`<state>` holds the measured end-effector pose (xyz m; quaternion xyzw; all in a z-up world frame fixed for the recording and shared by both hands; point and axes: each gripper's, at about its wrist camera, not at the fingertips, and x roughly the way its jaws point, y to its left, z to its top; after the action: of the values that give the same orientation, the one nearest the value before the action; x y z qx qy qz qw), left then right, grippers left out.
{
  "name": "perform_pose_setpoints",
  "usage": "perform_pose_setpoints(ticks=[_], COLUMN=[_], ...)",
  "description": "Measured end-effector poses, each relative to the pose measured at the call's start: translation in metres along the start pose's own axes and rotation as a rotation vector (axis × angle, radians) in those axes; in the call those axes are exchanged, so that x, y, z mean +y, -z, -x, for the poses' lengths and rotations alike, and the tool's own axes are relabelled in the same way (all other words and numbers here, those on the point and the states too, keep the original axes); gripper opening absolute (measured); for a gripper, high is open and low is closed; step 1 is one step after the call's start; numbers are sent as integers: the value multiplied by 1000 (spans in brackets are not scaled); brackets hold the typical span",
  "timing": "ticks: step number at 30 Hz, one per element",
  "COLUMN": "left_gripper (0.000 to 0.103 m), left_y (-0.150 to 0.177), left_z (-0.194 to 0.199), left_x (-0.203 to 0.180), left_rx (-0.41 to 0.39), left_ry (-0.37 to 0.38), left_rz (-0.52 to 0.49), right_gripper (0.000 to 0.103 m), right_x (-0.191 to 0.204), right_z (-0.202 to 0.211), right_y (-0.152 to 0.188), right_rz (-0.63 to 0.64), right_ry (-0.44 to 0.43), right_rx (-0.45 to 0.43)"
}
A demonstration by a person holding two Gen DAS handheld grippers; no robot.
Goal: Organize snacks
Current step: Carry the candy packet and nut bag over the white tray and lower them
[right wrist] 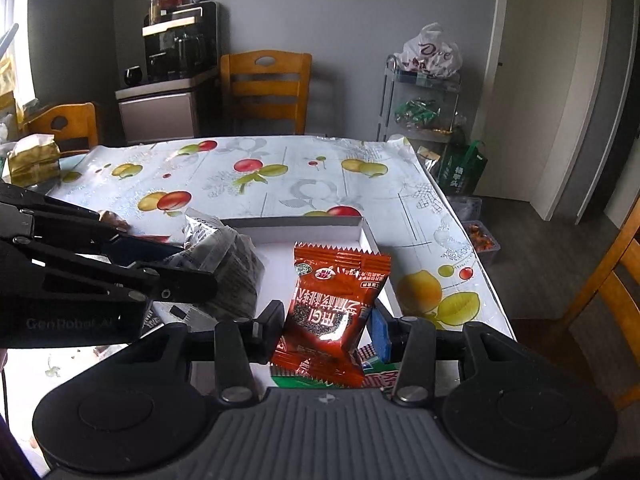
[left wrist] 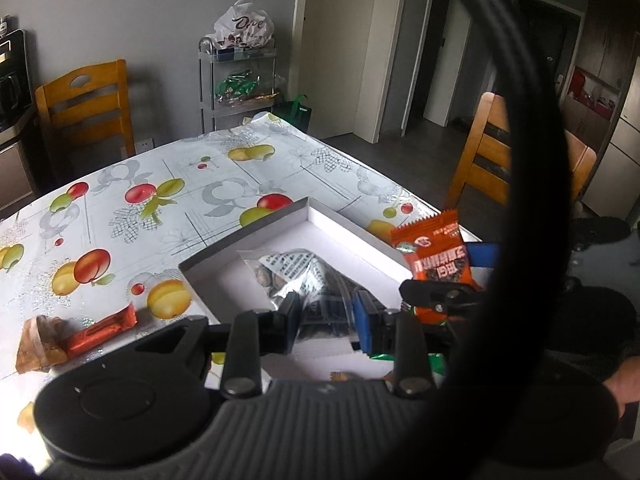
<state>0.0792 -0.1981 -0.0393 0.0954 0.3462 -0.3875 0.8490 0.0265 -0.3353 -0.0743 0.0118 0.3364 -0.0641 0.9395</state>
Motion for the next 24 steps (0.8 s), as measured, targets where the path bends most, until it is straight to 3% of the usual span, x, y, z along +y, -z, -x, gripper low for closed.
perform_pose_setpoints(ticks=[24], left_gripper=[26], left_y=[4], left_z=[-39], left_x=[-16], left_rx=[63], left_ry=[-36], left_rz=[-1], right_gripper=[46], right_x=[-17], right_z=[-48], right_y=[-2], right_rz=[146], right_ry=[-38], right_rx=[76])
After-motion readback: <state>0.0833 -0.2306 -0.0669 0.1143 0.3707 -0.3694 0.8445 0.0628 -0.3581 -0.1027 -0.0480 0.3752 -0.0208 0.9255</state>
